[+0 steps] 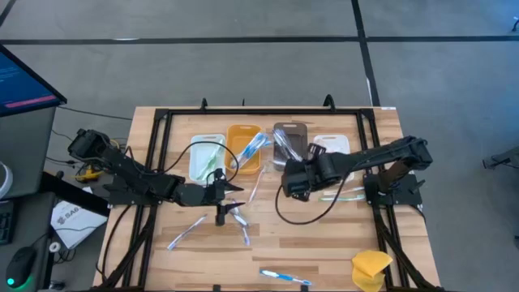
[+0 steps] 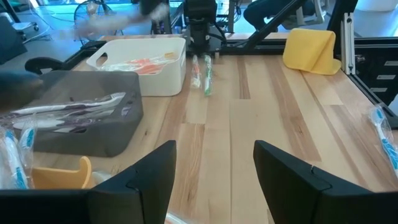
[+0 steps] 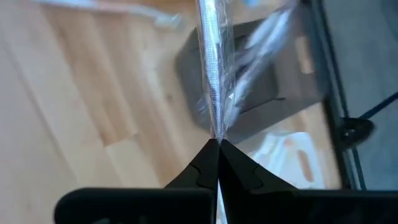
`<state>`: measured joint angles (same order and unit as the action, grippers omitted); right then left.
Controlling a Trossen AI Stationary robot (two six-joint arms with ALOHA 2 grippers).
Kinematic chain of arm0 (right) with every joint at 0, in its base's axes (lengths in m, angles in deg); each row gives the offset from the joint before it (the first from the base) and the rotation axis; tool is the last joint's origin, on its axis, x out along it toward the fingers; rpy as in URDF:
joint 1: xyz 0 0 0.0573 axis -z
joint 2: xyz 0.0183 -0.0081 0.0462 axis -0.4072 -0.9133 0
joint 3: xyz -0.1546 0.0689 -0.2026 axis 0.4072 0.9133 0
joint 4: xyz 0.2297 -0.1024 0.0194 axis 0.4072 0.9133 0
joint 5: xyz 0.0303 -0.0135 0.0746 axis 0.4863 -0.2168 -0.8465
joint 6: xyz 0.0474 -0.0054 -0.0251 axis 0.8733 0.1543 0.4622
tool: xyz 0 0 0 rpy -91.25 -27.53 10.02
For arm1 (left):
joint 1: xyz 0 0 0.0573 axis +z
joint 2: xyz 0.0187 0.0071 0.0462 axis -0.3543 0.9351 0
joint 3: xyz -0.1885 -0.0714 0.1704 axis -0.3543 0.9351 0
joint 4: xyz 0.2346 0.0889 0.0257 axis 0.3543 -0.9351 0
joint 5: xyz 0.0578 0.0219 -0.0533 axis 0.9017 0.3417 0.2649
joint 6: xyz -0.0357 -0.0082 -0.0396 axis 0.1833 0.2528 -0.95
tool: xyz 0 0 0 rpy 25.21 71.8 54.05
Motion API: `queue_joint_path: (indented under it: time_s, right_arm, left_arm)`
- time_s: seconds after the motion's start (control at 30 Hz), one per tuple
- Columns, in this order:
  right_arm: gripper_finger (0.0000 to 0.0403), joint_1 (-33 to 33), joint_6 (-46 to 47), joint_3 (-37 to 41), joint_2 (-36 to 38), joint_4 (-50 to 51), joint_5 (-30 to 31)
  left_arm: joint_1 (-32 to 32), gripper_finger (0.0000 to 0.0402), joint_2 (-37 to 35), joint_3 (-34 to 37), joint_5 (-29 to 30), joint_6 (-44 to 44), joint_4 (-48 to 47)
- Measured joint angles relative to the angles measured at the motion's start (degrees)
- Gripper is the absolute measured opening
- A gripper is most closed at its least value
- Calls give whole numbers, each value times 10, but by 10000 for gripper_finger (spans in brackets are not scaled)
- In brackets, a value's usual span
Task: Pick & Place Toothbrushes
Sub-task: Put the purple toothbrush into the black transparent bin
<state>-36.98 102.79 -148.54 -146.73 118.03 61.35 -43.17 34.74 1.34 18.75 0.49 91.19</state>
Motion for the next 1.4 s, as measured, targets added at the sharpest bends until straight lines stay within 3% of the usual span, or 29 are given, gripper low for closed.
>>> queue_joint_path:
  time_s: [0.4, 0.63, 0.83, 1.4]
  right_arm:
    - [0, 38, -2, 17, 80, -41, 44]
    - [0, 89, -16, 83, 125, -104, 10]
    - [0, 124, -80, 154, 155, -257, -41]
    - [0, 212, -109, 286, 157, -448, -136]
  left_arm:
    - [0, 209, 0, 0, 0, -5, -1]
    - [-1, 209, 0, 0, 0, -5, -17]
    - [-1, 209, 0, 0, 0, -5, -25]
    - [-1, 209, 0, 0, 0, -22, -30]
